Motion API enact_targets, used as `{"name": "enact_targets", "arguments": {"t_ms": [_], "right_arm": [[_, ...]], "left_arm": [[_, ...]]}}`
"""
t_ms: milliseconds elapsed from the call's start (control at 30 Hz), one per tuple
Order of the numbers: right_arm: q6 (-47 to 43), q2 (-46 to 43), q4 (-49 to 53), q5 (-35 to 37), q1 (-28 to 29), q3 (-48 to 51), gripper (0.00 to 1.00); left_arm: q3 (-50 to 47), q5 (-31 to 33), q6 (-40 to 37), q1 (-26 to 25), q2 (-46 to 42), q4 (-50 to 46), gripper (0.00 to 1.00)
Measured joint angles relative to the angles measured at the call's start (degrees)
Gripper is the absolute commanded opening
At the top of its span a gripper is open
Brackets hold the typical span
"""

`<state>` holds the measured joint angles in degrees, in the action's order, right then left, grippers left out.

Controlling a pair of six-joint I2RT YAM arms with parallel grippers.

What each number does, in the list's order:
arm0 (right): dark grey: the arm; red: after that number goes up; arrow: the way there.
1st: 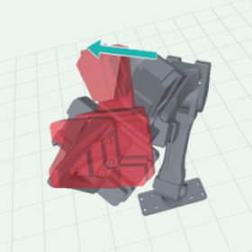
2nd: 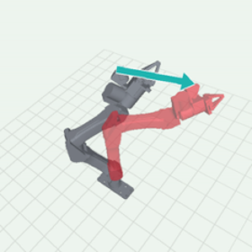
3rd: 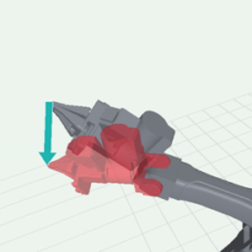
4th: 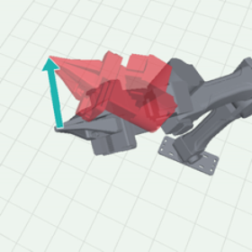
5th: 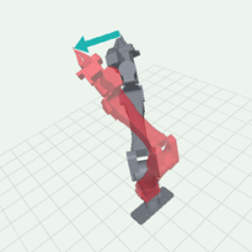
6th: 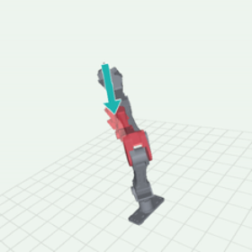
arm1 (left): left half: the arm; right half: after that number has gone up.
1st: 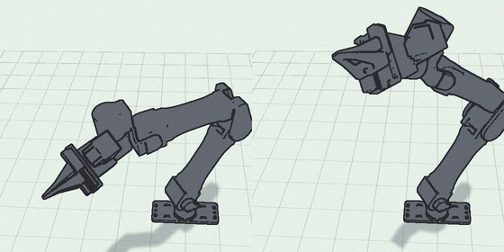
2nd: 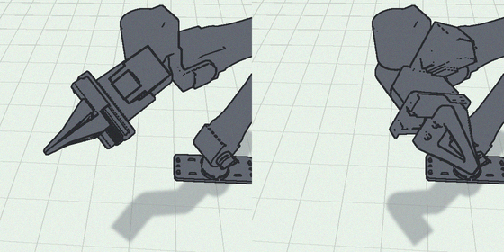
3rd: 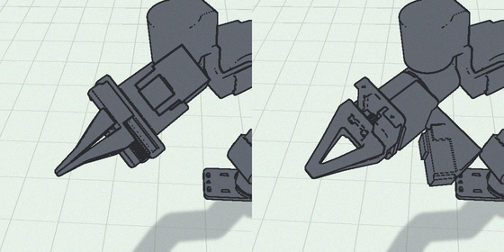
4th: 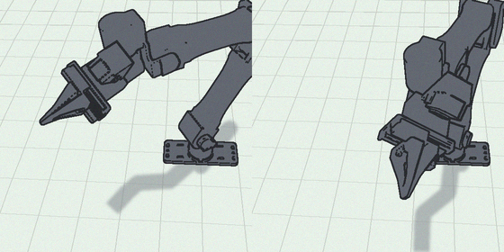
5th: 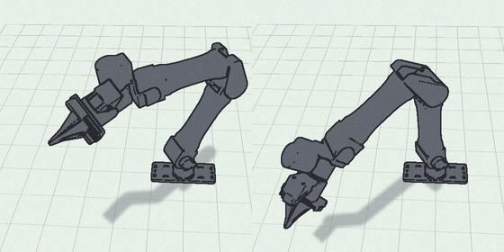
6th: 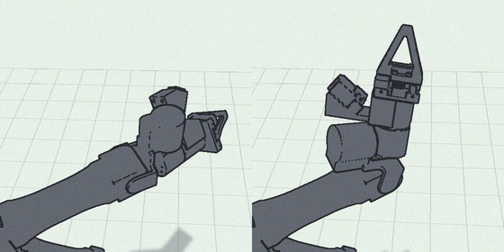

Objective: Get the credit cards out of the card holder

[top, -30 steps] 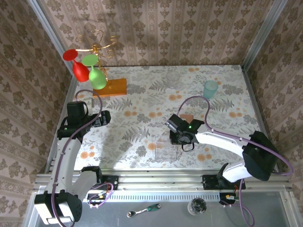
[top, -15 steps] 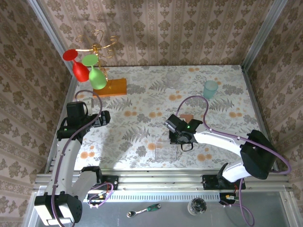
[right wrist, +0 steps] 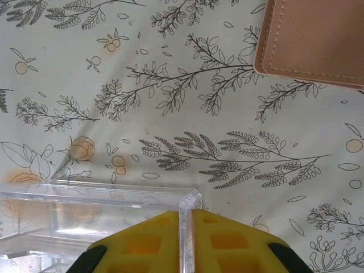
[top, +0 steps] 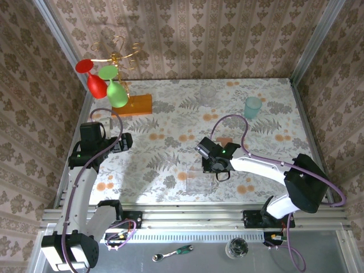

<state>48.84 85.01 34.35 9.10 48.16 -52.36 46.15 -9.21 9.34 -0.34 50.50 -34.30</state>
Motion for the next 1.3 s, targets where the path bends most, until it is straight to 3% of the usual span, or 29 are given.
{"name": "enact_targets", "arguments": {"t_ms": [267,567,1300], "right_arm": [[-0.6,0.0,1.3,1.2,0.0,-1.7,0.10],[-3.9,2.8,3.5,2.4,-2.5,-10.4,0.11],[-17.6,27.6,8.3,0.0,-18.8,-41.9,0.12]], "left_arm": [[0.0,0.0,0.0,0.0,0.0,0.0,1.00],[0.0,0.0,0.0,0.0,0.0,0.0,1.00],[0.0,0.5,0.0,-0.4,1.0,0.0,1.00]]}}
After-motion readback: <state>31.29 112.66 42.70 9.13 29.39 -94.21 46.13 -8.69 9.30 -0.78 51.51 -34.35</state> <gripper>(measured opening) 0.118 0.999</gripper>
